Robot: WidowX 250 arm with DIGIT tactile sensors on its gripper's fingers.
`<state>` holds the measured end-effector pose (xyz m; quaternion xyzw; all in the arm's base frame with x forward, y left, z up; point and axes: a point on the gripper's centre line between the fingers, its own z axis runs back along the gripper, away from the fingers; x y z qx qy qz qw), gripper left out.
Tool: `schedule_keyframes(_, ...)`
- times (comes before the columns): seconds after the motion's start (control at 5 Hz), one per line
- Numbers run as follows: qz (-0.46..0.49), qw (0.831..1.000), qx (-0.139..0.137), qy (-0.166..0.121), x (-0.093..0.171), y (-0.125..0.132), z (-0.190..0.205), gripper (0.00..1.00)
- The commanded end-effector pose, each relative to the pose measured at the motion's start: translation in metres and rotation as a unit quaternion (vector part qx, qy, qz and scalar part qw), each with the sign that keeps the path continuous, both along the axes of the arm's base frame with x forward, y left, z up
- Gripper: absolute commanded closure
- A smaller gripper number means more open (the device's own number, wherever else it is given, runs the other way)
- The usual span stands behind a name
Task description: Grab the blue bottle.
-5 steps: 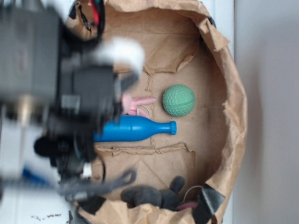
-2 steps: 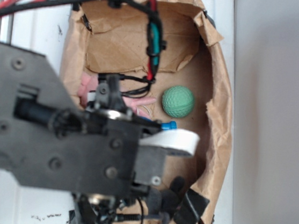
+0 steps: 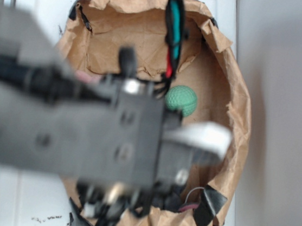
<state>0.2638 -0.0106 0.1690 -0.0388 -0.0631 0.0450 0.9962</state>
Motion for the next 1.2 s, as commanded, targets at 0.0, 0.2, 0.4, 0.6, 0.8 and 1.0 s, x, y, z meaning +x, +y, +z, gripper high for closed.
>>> schedule_keyframes(0.0, 0.057, 0.996, 0.055, -0.042, 0.022, 0.018, -0.036, 0.00)
schedule_keyframes(0.2, 0.042, 0.996, 0.055, -0.047, 0.019, 0.009, -0.053, 0.00)
schedule_keyframes(0.4, 0.033, 0.997, 0.047, -0.049, 0.019, -0.002, -0.074, 0.00)
schedule_keyframes(0.6, 0.039, 0.995, 0.073, -0.061, 0.021, -0.014, -0.100, 0.00)
schedule_keyframes(0.8, 0.040, 0.993, 0.077, -0.081, 0.025, -0.019, -0.116, 0.00)
schedule_keyframes(1.0, 0.027, 0.993, 0.076, -0.090, 0.037, -0.023, -0.130, 0.00)
